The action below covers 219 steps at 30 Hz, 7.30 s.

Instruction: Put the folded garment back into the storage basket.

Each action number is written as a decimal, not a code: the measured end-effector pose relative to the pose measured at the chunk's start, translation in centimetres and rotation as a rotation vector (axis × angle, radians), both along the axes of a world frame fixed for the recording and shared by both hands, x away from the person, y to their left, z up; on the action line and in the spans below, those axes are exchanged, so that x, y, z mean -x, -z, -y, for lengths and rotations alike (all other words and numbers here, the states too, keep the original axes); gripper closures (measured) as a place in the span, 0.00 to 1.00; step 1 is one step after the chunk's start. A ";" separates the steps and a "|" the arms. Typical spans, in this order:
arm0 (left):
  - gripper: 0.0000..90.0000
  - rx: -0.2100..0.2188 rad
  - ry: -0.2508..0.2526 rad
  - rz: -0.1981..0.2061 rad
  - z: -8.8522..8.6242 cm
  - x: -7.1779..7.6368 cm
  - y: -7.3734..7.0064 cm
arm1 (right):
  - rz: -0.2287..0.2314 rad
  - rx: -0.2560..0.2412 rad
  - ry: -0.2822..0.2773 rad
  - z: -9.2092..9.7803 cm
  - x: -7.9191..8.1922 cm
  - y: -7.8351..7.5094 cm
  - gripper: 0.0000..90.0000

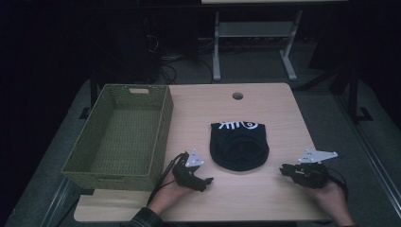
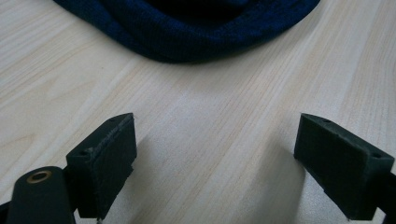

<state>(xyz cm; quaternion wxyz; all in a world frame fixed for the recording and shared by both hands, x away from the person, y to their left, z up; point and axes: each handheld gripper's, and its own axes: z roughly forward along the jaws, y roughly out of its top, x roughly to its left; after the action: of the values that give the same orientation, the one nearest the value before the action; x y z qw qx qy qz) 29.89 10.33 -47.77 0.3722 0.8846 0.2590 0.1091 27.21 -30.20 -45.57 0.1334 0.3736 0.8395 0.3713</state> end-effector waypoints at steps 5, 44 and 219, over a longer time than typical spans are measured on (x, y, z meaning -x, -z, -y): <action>0.13 0.001 0.001 0.000 0.0 0.0 0.0 | 0.003 -0.024 0.002 0.0 -0.3 -0.5 0.96; 0.13 -0.002 0.001 0.001 0.0 0.0 0.0 | 0.035 -0.048 -0.057 -1.7 -7.5 -3.8 1.00; 0.14 -0.056 -0.018 -0.045 0.1 0.0 -1.0 | 0.007 0.029 0.116 0.1 0.7 2.7 0.08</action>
<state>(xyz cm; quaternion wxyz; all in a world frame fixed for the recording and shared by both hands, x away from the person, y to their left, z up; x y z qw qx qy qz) 29.87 10.18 -46.73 0.3404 0.8945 0.2723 0.0997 26.54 -30.26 -48.26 0.1629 0.4185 0.8213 0.3518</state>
